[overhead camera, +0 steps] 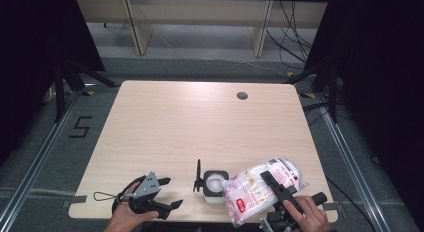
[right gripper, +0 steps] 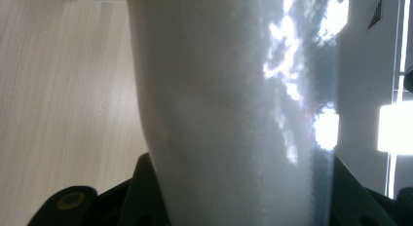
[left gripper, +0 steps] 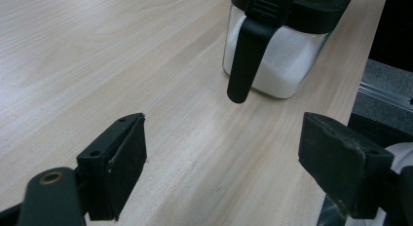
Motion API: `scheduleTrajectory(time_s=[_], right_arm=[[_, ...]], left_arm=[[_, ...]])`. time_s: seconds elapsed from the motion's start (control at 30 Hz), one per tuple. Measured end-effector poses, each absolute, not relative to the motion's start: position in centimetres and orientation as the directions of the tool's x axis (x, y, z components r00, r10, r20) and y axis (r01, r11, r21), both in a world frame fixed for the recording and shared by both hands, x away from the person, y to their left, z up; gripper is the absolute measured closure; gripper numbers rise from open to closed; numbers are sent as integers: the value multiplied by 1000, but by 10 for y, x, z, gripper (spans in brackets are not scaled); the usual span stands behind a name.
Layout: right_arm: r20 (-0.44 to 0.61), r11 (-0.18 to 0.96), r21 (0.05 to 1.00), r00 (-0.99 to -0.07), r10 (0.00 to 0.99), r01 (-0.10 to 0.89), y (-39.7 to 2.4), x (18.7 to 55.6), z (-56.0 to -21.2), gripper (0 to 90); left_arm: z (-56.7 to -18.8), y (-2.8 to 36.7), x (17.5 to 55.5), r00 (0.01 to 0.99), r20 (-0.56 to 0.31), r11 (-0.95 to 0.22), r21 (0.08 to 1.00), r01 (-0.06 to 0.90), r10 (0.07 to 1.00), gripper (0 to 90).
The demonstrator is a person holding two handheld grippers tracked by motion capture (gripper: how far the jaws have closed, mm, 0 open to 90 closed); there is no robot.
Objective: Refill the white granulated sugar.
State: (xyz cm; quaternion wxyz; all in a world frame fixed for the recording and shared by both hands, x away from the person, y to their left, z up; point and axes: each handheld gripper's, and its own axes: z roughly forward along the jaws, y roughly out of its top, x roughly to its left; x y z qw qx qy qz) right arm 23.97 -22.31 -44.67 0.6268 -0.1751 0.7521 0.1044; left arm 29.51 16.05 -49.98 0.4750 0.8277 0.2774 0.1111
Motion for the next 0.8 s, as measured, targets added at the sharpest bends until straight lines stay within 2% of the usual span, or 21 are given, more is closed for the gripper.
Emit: scheduleTrajectory(time_s=[0.07, 0.2, 0.33, 0.37, 0.4, 0.43, 0.47, 0.5, 0.53, 0.57, 0.63, 0.67, 0.7, 0.77, 0.8], right_arm=[[-979, 915, -77, -142, -144, -395, -224, 240, -445, 634], [-980, 920, -39, -166, -112, -391, -227, 242, -444, 636], [-972, 916, 93, -236, -2, -391, -233, 245, -441, 642], [-974, 916, 81, -225, -10, -392, -234, 246, -439, 643], [-965, 921, 135, -259, 38, -367, -236, 246, -442, 645], [-963, 921, 143, -264, 45, -363, -238, 247, -442, 646], [-973, 919, 71, -231, -22, -388, -238, 249, -437, 647], [-959, 926, 168, -274, 73, -339, -240, 248, -444, 648], [-966, 927, 124, -257, 31, -354, -240, 250, -440, 649], [-965, 925, 126, -261, 31, -358, -241, 252, -439, 650], [-959, 926, 153, -277, 56, -345, -243, 253, -440, 651], [-945, 923, 216, -305, 117, -317, -244, 252, -445, 652], [-951, 926, 183, -298, 81, -331, -244, 254, -443, 653], [-939, 925, 228, -320, 127, -303, -244, 255, -446, 654], [-948, 927, 198, -304, 98, -320, -244, 259, -442, 654]], left_arm=[[-500, 160, 294, 820, -91, -382, 852, 358, 564, 173], [-499, 161, 296, 833, -69, -399, 854, 334, 549, 174], [-500, 160, 295, 825, -84, -386, 854, 349, 560, 174], [-499, 161, 295, 829, -70, -397, 853, 338, 555, 174], [-499, 161, 294, 822, -79, -389, 852, 349, 564, 174], [-499, 160, 294, 819, -85, -384, 853, 354, 567, 173], [-499, 161, 294, 820, -80, -392, 849, 354, 567, 173], [-500, 160, 295, 823, -88, -383, 854, 352, 561, 174], [-500, 160, 294, 820, -96, -375, 855, 358, 564, 173], [-499, 160, 295, 823, -85, -385, 853, 351, 562, 174], [-500, 160, 294, 821, -89, -383, 853, 355, 563, 174], [-500, 159, 294, 819, -99, -375, 853, 362, 566, 174], [-500, 159, 294, 818, -99, -374, 854, 363, 566, 173], [-499, 161, 295, 824, -66, -415, 839, 351, 563, 174], [-499, 161, 295, 823, -71, -408, 843, 352, 563, 174]])
